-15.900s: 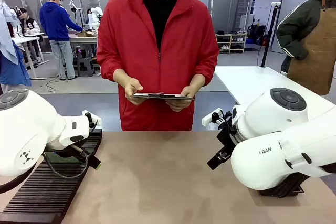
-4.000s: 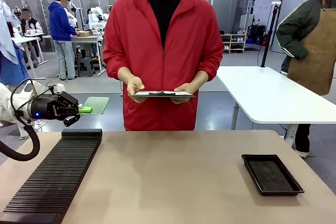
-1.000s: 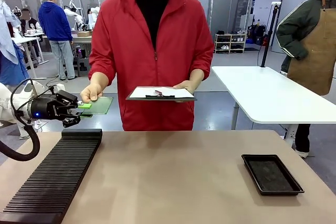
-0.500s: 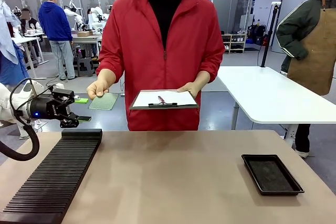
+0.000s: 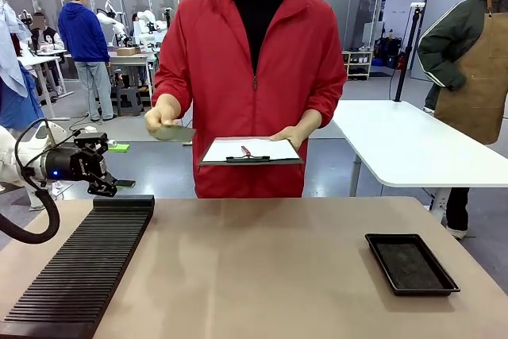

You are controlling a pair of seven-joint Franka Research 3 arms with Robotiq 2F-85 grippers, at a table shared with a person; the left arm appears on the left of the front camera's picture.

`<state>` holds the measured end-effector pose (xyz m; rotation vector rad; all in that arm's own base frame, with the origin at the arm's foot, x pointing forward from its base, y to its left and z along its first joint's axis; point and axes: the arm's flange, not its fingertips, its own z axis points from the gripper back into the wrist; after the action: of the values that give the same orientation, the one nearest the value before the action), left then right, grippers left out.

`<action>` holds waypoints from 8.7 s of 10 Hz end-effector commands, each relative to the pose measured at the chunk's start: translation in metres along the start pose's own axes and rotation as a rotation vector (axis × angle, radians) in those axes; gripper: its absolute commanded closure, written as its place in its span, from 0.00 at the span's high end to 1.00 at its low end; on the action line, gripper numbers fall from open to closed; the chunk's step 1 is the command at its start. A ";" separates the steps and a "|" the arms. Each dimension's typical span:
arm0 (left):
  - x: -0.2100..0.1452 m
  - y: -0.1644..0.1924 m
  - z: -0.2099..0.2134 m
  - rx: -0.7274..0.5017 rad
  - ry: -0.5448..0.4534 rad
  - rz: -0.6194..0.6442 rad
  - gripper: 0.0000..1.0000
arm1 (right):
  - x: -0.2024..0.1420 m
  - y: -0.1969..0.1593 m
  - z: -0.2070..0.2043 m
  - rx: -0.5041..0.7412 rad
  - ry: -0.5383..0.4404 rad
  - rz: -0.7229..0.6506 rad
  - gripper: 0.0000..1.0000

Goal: Inspect the PCB.
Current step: Release the Blank PCB you were holding, then pick up the Blank PCB that the human is holding.

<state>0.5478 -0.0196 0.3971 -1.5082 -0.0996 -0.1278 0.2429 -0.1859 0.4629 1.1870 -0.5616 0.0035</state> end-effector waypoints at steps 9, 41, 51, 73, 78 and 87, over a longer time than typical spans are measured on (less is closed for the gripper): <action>0.000 -0.001 0.000 0.000 0.000 -0.002 1.00 | 0.002 0.001 0.001 0.013 -0.007 0.020 1.00; -0.252 -0.052 0.227 0.041 -0.177 -0.087 1.00 | 0.002 0.001 0.001 0.013 -0.007 0.020 1.00; -0.252 -0.052 0.227 0.041 -0.177 -0.087 1.00 | 0.042 0.048 -0.016 0.089 0.106 -0.207 1.00; -0.252 -0.052 0.227 0.041 -0.177 -0.087 1.00 | 0.096 0.124 -0.353 0.221 0.423 -0.669 0.60; -0.252 -0.052 0.227 0.041 -0.177 -0.087 1.00 | 0.091 0.122 -0.354 0.231 0.430 -0.676 0.10; -0.252 -0.052 0.227 0.041 -0.177 -0.087 1.00 | 0.093 0.121 -0.349 0.203 0.436 -0.686 0.00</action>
<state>0.2955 0.2095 0.4212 -1.4818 -0.3159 -0.0668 0.4312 0.1369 0.5138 1.4818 0.2478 -0.2564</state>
